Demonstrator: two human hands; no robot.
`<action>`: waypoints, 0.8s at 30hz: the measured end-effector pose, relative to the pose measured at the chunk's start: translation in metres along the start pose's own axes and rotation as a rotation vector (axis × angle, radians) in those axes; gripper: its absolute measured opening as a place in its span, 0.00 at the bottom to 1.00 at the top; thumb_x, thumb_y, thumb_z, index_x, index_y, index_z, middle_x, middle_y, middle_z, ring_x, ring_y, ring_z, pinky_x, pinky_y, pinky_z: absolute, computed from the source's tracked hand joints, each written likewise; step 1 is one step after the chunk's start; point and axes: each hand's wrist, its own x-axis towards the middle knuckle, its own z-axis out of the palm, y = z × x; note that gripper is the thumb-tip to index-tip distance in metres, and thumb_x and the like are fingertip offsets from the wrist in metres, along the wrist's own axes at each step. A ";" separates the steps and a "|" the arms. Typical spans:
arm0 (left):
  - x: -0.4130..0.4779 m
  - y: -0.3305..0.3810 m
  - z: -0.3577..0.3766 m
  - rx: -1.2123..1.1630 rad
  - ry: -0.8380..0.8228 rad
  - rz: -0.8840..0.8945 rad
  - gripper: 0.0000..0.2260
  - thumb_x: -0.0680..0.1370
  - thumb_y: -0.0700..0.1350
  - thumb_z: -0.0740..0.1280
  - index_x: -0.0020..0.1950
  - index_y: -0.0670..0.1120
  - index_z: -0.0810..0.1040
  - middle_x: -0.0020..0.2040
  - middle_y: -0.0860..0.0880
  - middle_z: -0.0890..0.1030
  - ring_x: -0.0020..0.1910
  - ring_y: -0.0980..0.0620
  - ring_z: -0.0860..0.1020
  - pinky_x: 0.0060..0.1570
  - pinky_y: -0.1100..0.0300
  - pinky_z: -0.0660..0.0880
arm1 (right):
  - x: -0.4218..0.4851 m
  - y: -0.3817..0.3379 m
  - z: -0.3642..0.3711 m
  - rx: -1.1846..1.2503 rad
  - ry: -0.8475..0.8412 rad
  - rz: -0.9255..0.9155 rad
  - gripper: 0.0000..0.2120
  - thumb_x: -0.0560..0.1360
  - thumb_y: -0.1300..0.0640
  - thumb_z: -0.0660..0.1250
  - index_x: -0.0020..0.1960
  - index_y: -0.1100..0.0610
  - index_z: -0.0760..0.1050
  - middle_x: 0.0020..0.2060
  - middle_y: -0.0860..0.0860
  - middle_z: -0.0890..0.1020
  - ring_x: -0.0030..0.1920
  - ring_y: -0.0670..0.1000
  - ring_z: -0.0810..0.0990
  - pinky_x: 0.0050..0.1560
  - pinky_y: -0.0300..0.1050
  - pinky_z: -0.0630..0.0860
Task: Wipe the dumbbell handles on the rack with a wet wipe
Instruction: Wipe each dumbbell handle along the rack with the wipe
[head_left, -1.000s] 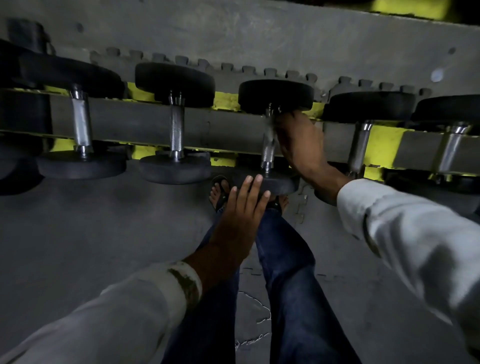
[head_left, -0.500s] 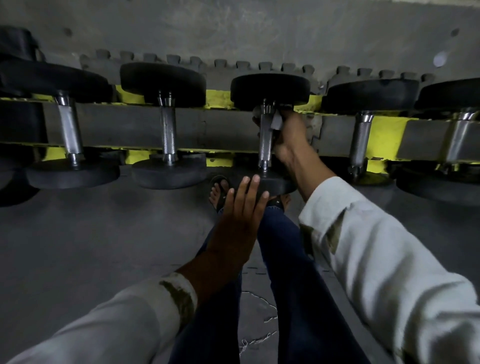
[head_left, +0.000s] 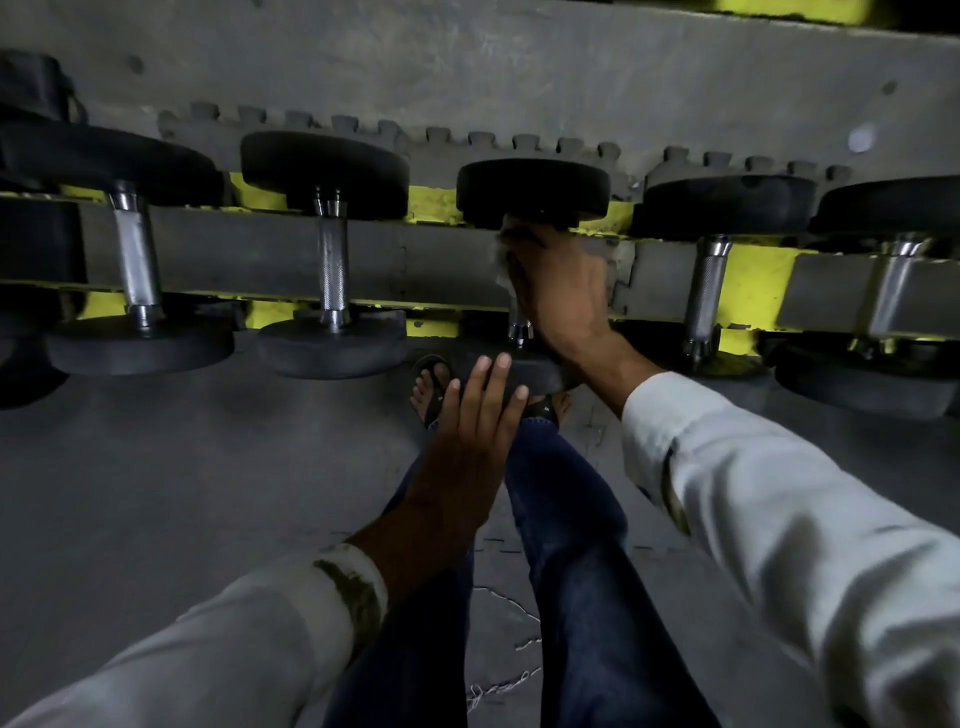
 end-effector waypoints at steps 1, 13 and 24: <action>0.000 -0.001 -0.001 0.003 0.003 0.005 0.36 0.86 0.52 0.54 0.79 0.36 0.33 0.80 0.28 0.40 0.81 0.29 0.47 0.78 0.36 0.57 | 0.003 0.001 0.000 -0.039 -0.056 -0.023 0.14 0.79 0.53 0.63 0.62 0.55 0.78 0.56 0.54 0.83 0.47 0.57 0.84 0.35 0.49 0.80; 0.000 0.001 -0.006 0.035 0.005 0.008 0.32 0.87 0.50 0.50 0.80 0.35 0.35 0.80 0.28 0.40 0.81 0.29 0.48 0.78 0.36 0.56 | -0.004 0.015 -0.045 -0.164 -0.383 -0.369 0.09 0.75 0.57 0.66 0.54 0.58 0.77 0.52 0.59 0.79 0.45 0.62 0.81 0.33 0.46 0.65; 0.000 -0.002 -0.005 0.039 -0.052 0.034 0.40 0.86 0.55 0.53 0.76 0.34 0.27 0.77 0.26 0.34 0.80 0.28 0.44 0.78 0.37 0.55 | 0.036 0.027 0.020 0.691 -0.088 0.960 0.04 0.64 0.56 0.64 0.35 0.55 0.76 0.35 0.56 0.82 0.41 0.58 0.83 0.46 0.60 0.82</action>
